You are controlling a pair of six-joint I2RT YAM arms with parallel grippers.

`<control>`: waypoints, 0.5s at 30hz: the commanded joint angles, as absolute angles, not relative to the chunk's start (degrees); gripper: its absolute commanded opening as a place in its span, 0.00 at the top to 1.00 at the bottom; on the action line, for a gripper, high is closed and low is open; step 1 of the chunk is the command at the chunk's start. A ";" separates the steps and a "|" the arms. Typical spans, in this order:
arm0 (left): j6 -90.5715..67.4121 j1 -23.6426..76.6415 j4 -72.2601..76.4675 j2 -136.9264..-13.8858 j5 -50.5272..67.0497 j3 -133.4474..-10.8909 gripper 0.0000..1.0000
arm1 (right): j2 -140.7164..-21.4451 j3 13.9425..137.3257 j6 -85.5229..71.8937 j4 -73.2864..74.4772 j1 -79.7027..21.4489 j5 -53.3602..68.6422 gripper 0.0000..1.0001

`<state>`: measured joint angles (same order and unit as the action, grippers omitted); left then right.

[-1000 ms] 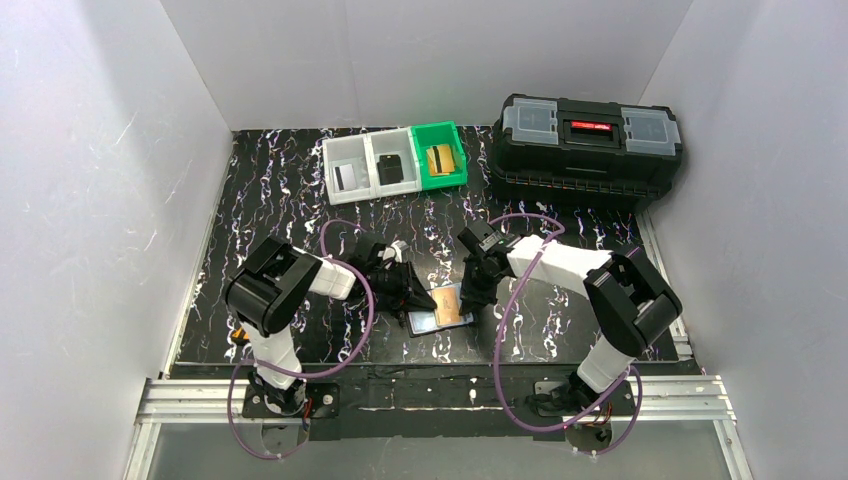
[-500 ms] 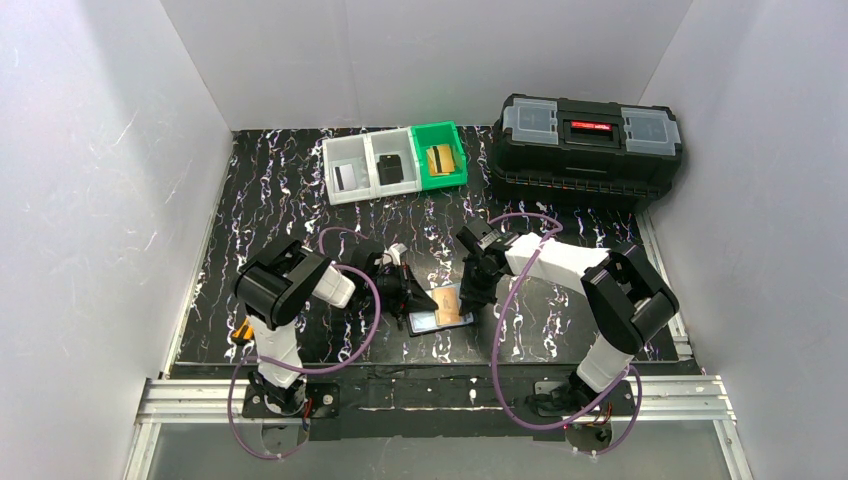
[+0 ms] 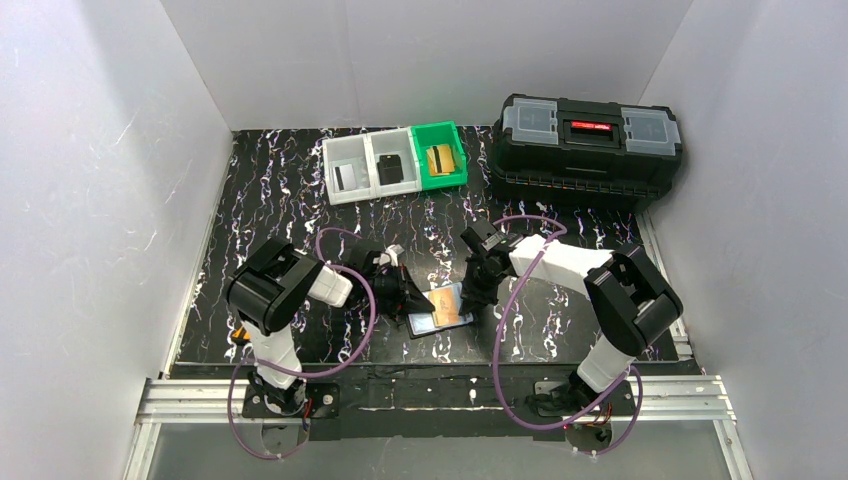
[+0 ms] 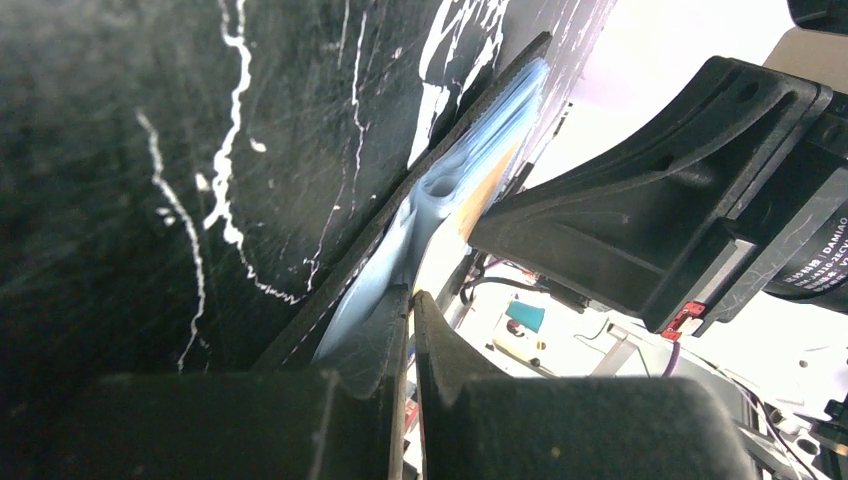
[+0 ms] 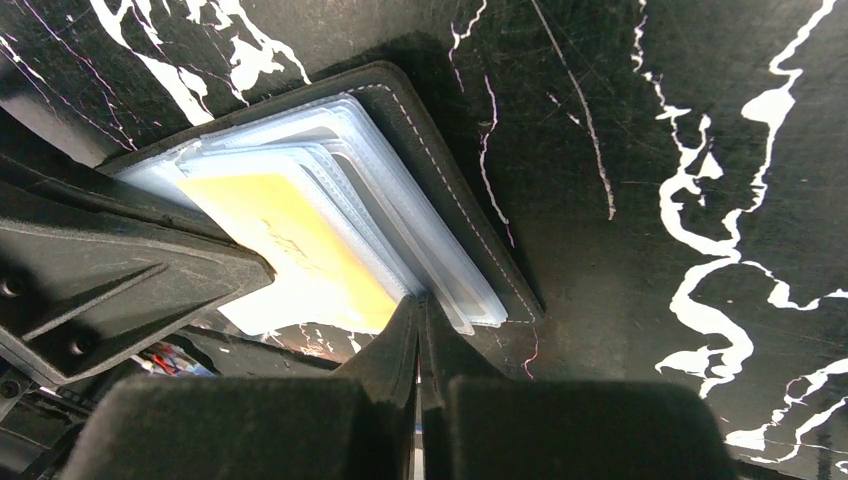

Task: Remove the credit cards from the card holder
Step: Remove the credit card from the card holder.

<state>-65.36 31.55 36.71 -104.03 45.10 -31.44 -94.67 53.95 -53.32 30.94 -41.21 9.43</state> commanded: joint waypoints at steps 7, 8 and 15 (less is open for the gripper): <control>-57.73 30.67 23.35 -99.55 43.19 -33.91 1.00 | -96.60 50.16 -52.91 32.67 -40.87 4.82 0.99; -57.34 30.61 22.58 -99.18 43.05 -34.16 1.00 | -96.59 50.26 -52.91 32.69 -40.83 4.78 0.99; -53.28 29.91 12.72 -95.44 40.19 -36.48 1.00 | -96.31 49.94 -52.86 32.33 -40.80 4.66 0.99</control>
<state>-57.76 30.76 22.57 -99.94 43.33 -34.72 -94.32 53.32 -53.65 30.22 -40.69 10.13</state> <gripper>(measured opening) 0.021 0.023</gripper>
